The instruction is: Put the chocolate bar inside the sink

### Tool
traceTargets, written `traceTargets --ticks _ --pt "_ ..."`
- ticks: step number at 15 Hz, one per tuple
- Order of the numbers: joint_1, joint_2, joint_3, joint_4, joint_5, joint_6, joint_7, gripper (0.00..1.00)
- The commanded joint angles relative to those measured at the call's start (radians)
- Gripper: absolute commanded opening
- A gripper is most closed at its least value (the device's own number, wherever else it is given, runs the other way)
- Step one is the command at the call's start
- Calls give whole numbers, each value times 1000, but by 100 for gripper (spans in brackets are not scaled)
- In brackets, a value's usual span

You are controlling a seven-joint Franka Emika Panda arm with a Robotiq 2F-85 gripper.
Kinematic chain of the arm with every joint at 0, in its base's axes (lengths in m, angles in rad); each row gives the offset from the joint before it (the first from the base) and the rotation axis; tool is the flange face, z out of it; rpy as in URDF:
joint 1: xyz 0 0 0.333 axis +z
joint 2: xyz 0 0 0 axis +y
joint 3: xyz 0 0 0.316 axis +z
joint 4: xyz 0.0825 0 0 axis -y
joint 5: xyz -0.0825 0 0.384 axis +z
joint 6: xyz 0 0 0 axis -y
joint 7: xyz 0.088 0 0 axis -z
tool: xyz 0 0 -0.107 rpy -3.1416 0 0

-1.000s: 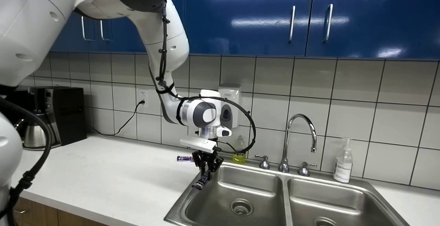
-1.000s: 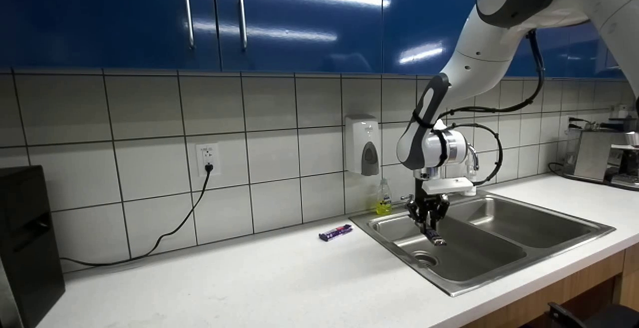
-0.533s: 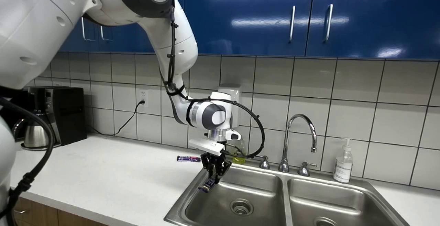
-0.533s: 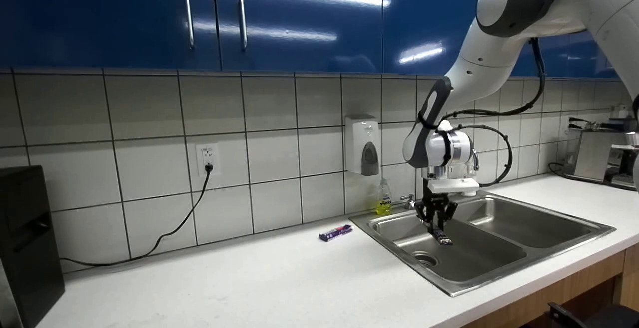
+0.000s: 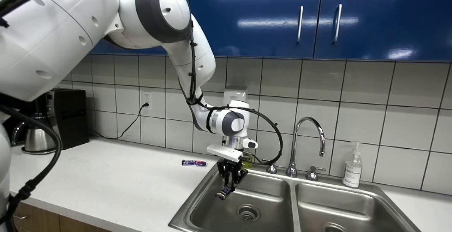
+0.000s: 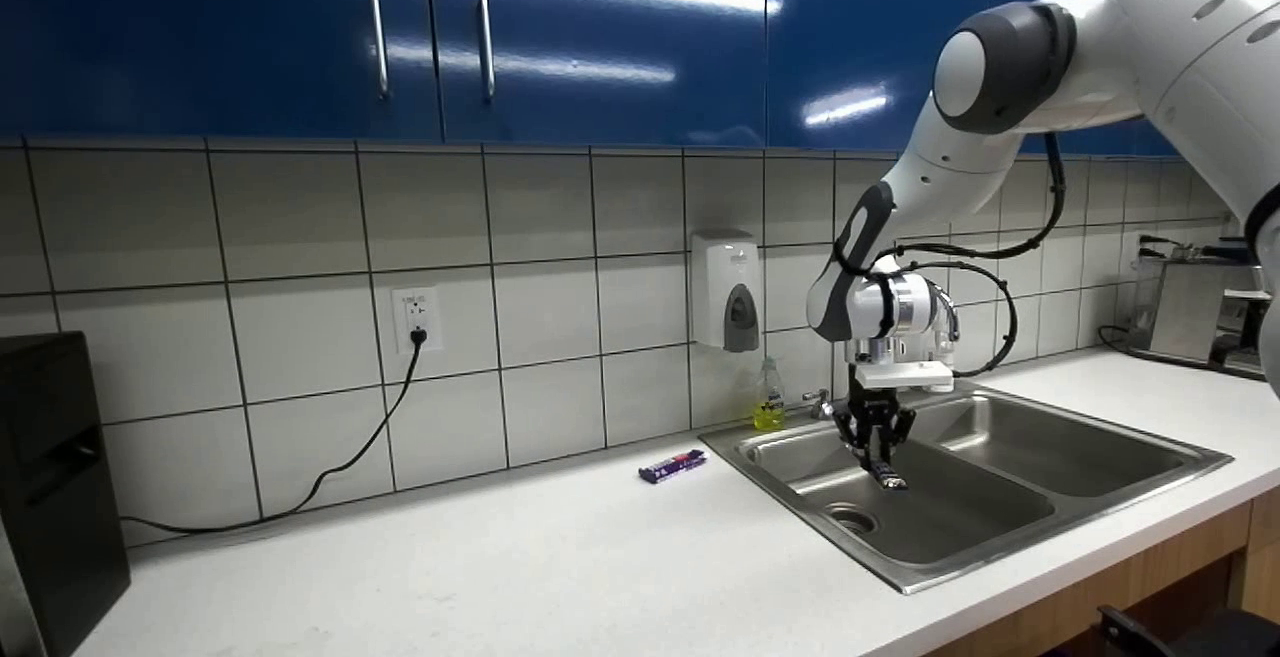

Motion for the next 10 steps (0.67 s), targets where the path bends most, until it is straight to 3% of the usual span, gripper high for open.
traceTargets --ticks 1,10 --pt "-17 96 -2 144 1 -96 19 8" --pt "-17 290 -6 320 -7 -178 33 8"
